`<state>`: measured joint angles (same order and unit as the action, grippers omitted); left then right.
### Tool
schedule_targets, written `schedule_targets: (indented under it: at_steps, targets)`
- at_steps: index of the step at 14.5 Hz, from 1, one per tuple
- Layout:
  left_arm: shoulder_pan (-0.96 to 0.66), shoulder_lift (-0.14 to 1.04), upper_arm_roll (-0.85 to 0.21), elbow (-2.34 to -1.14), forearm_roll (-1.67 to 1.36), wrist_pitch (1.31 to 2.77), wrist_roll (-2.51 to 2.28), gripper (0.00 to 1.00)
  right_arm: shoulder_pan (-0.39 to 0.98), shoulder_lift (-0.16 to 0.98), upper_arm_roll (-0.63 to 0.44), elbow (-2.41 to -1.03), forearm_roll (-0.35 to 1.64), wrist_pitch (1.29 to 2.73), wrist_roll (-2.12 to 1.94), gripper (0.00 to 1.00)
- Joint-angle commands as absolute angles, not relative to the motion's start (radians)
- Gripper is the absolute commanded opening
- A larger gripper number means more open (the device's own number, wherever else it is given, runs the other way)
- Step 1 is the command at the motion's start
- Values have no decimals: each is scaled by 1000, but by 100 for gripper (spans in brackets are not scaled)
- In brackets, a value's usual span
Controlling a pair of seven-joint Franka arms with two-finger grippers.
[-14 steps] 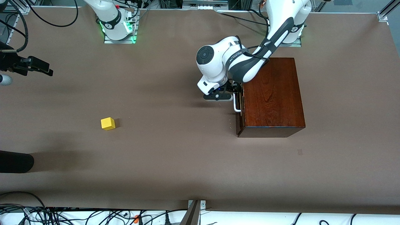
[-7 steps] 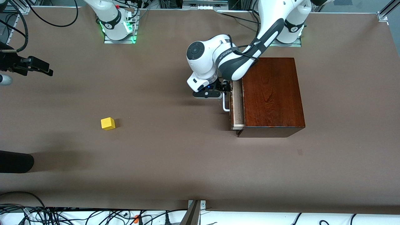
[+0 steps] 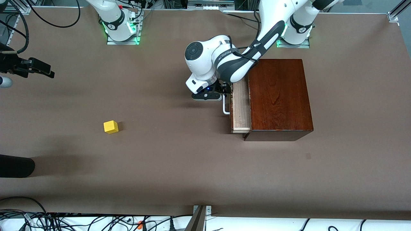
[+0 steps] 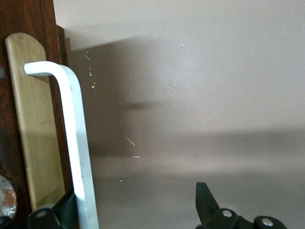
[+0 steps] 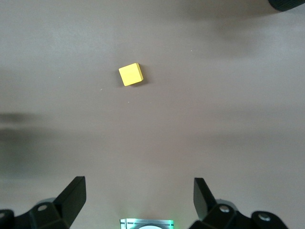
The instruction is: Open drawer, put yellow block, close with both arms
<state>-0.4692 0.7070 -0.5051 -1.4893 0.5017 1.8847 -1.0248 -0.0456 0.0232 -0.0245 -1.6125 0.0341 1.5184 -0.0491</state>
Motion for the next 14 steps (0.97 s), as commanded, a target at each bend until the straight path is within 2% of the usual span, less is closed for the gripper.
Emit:
schedule_targets:
  at_steps: [1,10,14]
  targets:
    - [-545,810,-528,-1342,502,1917,-1068,100,-57,17,-15,-1606,32,1505,-43,100]
    - [-575,879,-526,-1198,486,1916,-1069,100,-57,17,-15,-1606,32,1503,-43,100]
    - [-588,891,-525,-1172,486,1919,-1085,100,-57,17,-15,-1606,31,1506,-43,100]
